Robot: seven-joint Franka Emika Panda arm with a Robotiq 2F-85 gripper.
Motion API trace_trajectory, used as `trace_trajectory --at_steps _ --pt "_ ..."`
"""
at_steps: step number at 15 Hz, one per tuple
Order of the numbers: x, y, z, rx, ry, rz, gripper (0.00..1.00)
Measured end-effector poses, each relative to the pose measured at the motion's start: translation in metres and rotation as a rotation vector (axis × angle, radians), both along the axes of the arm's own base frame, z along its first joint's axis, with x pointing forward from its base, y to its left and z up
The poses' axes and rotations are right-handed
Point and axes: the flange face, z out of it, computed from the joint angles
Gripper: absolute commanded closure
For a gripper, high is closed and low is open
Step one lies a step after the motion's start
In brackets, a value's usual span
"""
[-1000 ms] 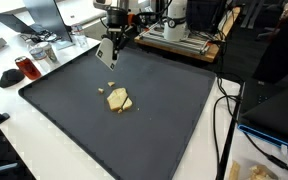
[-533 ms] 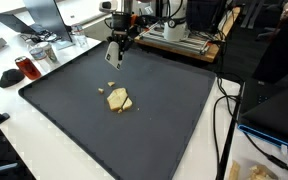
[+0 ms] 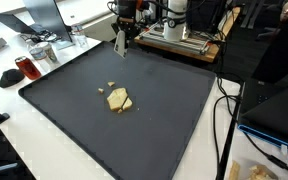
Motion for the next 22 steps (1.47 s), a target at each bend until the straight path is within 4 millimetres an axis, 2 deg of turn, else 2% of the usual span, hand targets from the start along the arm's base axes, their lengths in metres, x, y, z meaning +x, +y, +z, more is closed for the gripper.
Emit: trace_trajectory --at_steps 5,9,17,22 --pt "0.031 0.029 0.062 -0.073 0.089 0.000 0.99" --pt "0.057 0.042 0.083 -0.140 0.159 -0.035 0.99" --pt "0.095 0.043 0.067 -0.220 0.291 -0.095 0.99" --pt "0.115 0.040 0.045 -0.275 0.364 -0.148 0.99"
